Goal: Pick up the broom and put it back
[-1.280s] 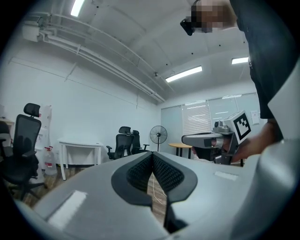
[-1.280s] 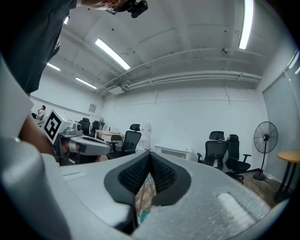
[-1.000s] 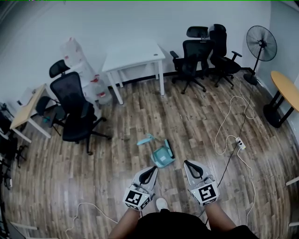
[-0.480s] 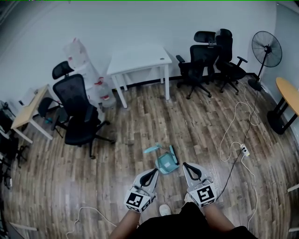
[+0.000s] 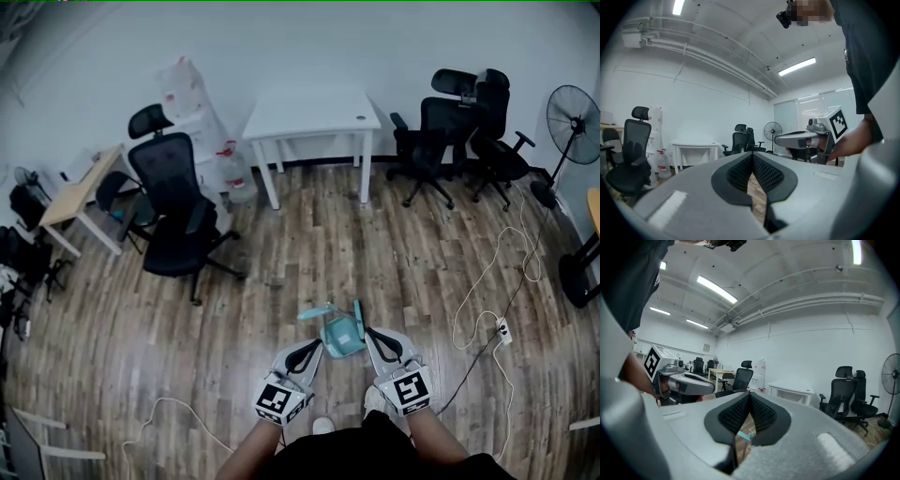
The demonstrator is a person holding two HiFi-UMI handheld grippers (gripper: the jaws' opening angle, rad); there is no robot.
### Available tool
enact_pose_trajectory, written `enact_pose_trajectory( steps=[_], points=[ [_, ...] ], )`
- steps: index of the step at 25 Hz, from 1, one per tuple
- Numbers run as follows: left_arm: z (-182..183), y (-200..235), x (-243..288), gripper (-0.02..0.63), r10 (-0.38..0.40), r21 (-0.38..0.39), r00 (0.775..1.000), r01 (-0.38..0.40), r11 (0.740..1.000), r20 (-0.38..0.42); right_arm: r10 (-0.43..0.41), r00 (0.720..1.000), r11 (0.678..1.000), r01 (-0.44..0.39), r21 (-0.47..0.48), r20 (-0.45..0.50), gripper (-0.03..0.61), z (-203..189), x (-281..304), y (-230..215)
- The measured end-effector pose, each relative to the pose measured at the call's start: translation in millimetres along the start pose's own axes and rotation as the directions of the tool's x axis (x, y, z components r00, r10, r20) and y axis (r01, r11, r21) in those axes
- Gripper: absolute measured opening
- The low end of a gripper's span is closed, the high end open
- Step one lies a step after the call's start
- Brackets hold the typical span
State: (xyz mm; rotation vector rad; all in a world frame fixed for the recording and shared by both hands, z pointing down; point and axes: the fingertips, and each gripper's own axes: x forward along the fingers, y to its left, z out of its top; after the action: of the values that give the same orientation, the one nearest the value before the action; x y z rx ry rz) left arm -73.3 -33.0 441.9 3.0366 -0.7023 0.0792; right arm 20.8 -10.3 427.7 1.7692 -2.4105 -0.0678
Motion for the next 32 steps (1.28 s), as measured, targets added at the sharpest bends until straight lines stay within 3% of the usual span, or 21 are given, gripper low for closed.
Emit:
enact_pose_trajectory(
  steps=[10, 16, 21, 32],
  points=[
    [-3, 37, 35, 0.02, 0.197, -0.026, 0.98, -0.197, 0.98, -0.022, 0.176, 0.984, 0.984, -0.176, -0.019, 0.006, 0.003, -8, 51, -37],
    [-14, 43, 41, 0.018, 0.323, -0.033, 0.945, -0.325, 0.945, -0.05, 0.275, 0.961, 0.961, -0.275, -0.02, 0.014, 0.003, -13, 65, -53],
    [-22, 37, 41, 0.02, 0.41, -0.033, 0.91, -0.413, 0.91, -0.066, 0.302, 0.953, 0.953, -0.302, -0.007, 0.019, 0.003, -22, 71, -75],
    [-48, 50, 32, 0.02, 0.459, -0.056, 0.882, -0.467, 0.883, -0.109, 0.379, 0.921, 0.921, -0.385, -0.054, -0.092, 0.003, -62, 90, -53]
  ],
)
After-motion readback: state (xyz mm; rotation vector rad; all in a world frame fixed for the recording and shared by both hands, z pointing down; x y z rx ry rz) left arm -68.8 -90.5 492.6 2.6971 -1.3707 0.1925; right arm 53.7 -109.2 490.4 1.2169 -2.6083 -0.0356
